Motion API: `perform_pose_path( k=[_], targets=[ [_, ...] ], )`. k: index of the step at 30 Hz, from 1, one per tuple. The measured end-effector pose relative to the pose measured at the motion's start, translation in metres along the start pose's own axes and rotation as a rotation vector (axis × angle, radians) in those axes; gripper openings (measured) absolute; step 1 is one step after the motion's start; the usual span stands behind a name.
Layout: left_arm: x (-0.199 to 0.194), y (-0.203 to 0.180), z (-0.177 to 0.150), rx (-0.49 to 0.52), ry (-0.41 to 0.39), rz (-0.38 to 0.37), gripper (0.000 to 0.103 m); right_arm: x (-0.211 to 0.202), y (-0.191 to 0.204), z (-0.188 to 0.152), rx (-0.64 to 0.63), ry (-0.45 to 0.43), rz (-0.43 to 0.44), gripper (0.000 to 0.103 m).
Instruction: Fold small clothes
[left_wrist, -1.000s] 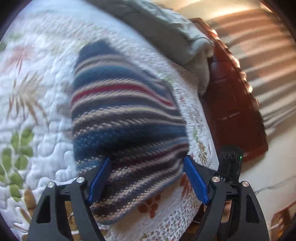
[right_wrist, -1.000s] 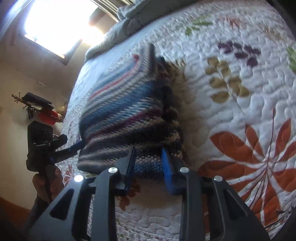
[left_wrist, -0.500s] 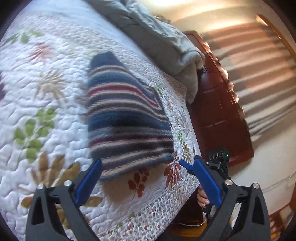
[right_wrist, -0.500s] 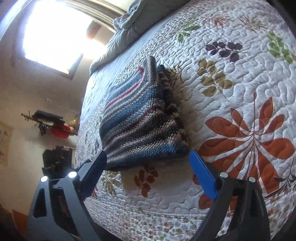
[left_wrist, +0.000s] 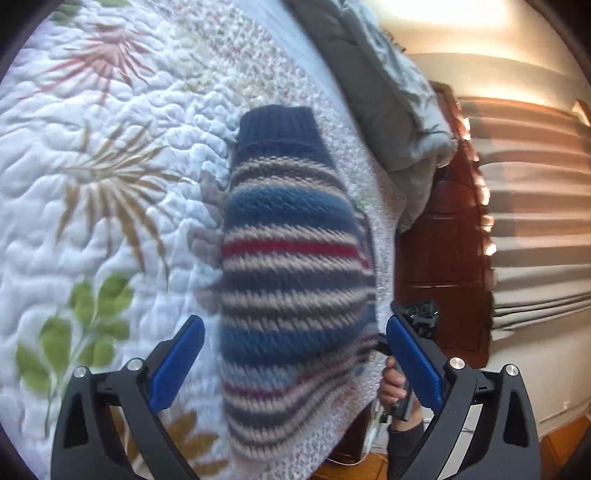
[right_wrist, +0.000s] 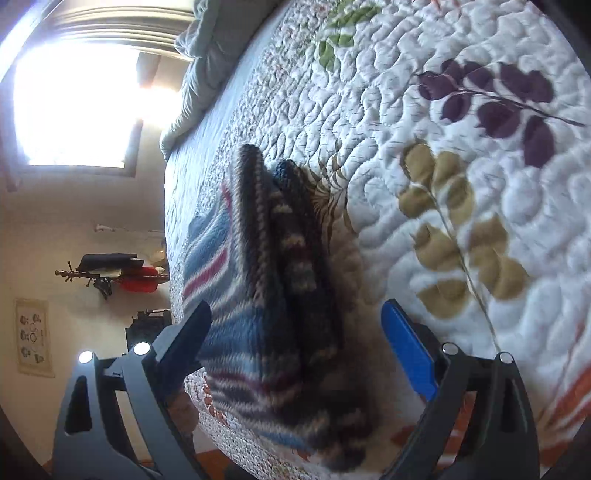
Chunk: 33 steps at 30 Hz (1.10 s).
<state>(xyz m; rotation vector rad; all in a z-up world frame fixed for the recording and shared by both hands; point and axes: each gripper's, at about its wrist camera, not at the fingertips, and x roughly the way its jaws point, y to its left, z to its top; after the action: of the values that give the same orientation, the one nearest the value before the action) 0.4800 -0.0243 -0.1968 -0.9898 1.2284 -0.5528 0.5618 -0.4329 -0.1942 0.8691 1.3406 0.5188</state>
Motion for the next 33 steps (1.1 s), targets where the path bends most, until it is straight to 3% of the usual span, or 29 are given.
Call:
perform_pose_path(
  k=[14,26,33],
  targets=[
    [0.044,0.0,0.021,0.031,0.047,-0.038,0.099,0.058,0.033,0.021,-0.11,0.144,0.024,0.094],
    [0.06,-0.005,0.024,0.041,0.077,0.003,0.099,0.068,0.038,0.021,-0.135,0.151,0.005,0.093],
    [0.062,-0.004,0.024,0.047,0.077,0.002,0.099,0.065,0.032,0.017,-0.143,0.149,-0.014,0.074]
  ],
)
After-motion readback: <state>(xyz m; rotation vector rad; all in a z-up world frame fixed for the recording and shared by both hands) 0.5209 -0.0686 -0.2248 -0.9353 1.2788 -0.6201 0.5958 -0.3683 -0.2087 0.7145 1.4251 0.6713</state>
